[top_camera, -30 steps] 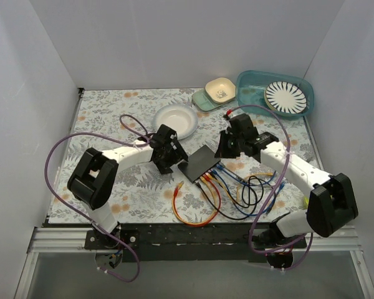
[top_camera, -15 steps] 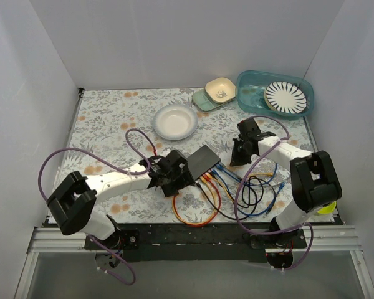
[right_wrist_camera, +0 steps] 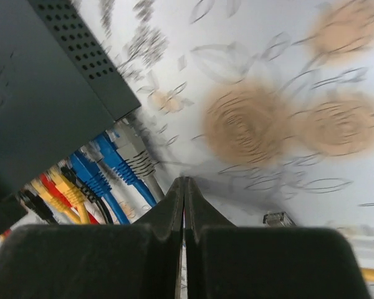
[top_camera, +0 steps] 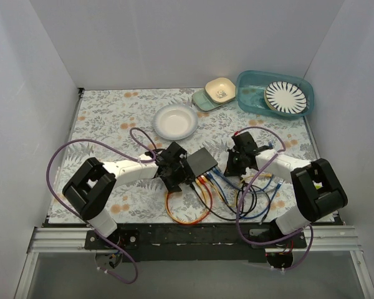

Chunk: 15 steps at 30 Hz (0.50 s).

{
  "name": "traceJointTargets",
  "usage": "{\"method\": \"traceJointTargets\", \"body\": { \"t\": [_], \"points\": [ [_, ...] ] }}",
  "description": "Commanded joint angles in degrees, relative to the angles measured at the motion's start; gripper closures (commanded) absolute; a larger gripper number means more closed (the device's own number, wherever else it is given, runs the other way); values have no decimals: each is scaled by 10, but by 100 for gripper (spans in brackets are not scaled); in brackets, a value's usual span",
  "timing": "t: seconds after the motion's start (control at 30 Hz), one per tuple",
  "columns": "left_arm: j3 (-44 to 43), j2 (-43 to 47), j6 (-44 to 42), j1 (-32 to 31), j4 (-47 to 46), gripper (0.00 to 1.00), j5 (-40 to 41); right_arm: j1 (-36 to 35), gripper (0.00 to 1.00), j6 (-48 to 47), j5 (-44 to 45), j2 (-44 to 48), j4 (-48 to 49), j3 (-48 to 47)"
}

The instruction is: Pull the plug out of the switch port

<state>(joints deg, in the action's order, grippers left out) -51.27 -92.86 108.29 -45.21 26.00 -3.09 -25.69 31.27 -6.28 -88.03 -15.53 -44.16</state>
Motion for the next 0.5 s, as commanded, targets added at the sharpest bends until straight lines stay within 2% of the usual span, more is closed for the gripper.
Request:
{"method": "traceJointTargets", "body": {
  "t": [0.0,0.13,0.47],
  "points": [
    [-9,-69,-55,42,-15,30,-2,-82,99,37,-26,-13,-37,36],
    [-59,-102,-84,71,-13,30,-35,-150,99,70,-47,-25,-26,15],
    [-170,-132,-152,152,8,29,-45,-197,99,100,-95,-45,-17,-31]
  ]
}}
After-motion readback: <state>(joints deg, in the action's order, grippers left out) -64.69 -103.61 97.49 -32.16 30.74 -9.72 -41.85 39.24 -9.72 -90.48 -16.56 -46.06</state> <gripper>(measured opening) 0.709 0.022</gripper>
